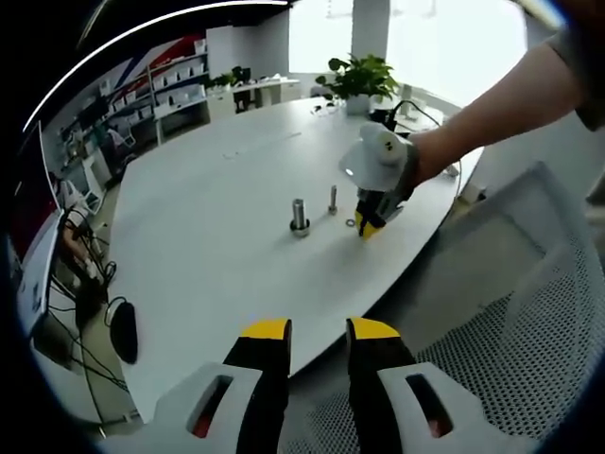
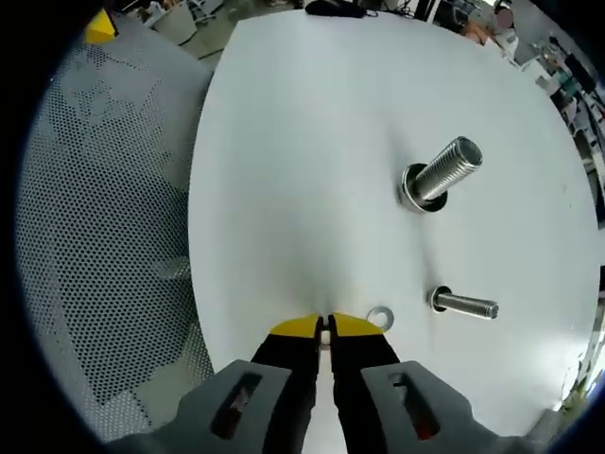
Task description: Place the washer onto the threaded stud by aligning its center hole with the stud, sliding it down to the base, and recovering from edge contact or off-axis alignment until the washer reaches the visible bottom stop.
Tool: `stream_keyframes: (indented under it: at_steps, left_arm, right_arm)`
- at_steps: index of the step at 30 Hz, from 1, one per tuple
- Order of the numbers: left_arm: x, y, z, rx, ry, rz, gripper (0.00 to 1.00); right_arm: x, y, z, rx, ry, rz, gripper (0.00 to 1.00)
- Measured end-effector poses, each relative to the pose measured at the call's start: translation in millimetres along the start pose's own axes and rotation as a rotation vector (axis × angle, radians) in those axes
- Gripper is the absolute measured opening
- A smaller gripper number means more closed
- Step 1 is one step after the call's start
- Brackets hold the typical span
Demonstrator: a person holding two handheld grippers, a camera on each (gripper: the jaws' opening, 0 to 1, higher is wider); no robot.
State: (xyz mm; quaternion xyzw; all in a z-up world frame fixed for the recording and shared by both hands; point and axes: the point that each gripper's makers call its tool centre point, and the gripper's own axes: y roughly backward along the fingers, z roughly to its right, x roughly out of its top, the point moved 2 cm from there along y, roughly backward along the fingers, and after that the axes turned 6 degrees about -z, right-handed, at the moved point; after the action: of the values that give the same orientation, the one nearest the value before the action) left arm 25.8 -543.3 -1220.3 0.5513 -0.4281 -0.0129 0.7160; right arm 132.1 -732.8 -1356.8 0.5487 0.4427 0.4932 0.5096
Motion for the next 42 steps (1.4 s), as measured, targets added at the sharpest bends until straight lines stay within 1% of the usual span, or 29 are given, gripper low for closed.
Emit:
stream_keyframes:
  at_steps: [4, 9, 12, 15, 17, 18, 20, 21, 22, 25, 28, 30, 31, 33, 36, 41, 42]
  left_arm:
    - [-0.4, 0, 0.8, 0.000, -0.004, 0.001, 0.21]
    - [1.2, 1, -0.3, 0.007, -0.001, 0.012, 0.21]
    - [2.0, 2, -0.8, 0.010, 0.002, 0.020, 0.21]
    - [2.4, 2, -0.6, 0.009, 0.001, 0.021, 0.21]
    - [2.9, 2, -0.9, 0.009, 0.002, 0.024, 0.21]
    - [2.9, 2, -1.0, 0.011, 0.002, 0.026, 0.21]
    - [3.2, 3, -1.4, 0.015, 0.002, 0.030, 0.21]
    - [3.6, 4, -2.2, 0.022, 0.004, 0.035, 0.21]
    - [3.8, 4, -2.7, 0.026, 0.006, 0.038, 0.21]
    - [3.5, 5, -3.4, 0.032, 0.013, 0.040, 0.21]
    - [2.0, 3, -2.1, 0.024, 0.006, 0.025, 0.21]
    - [1.2, 3, -1.3, 0.021, 0.004, 0.018, 0.21]
    - [1.2, 3, -1.4, 0.022, 0.003, 0.018, 0.21]
    - [2.3, 3, -2.3, 0.023, 0.006, 0.022, 0.21]
    - [3.6, 3, -3.7, 0.022, 0.013, 0.029, 0.21]
    - [2.0, 3, -4.2, 0.030, 0.011, 0.023, 0.21]
    - [2.4, 3, -4.9, 0.032, 0.012, 0.025, 0.21]
  right_arm:
    - [-1.9, 0, -2, 0.005, -0.017, 0.025, 0.08]
    - [-1.5, 1, -8, 0.027, -0.002, 0.039, 0.14]
    - [-1.8, 1, -10, 0.023, 0.025, 0.034, 0.16]
    - [-2.0, 2, -16, 0.030, 0.037, 0.033, 0.22]
    - [-3.4, 1, -17, 0.020, 0.097, 0.029, 0.24]
    - [-3.6, 1, -17, 0.019, 0.110, 0.032, 0.24]
    - [-4.6, 0, -15, 0.019, 0.084, 0.039, 0.23]
    - [-6.3, 3, -14, 0.014, 0.039, 0.039, 0.23]
    - [-7.0, 3, -14, 0.012, 0.032, 0.037, 0.23]
    - [-8.0, 2, -13, 0.010, 0.034, 0.035, 0.24]
    - [-9.9, 2, -13, 0.016, 0.045, 0.045, 0.24]
    - [-10.5, 1, -13, 0.026, 0.052, 0.060, 0.26]
    - [-10.2, 2, -16, 0.050, 0.051, 0.076, 0.29]
    - [-12.0, 2, -17, 0.060, 0.052, 0.103, 0.31]
    - [-13.5, 3, -18, 0.050, 0.060, 0.144, 0.31]
    - [-13.5, 4, -19, 0.068, 0.031, 0.206, 0.33]
    - [-14.6, 4, -19, 0.063, 0.043, 0.218, 0.32]
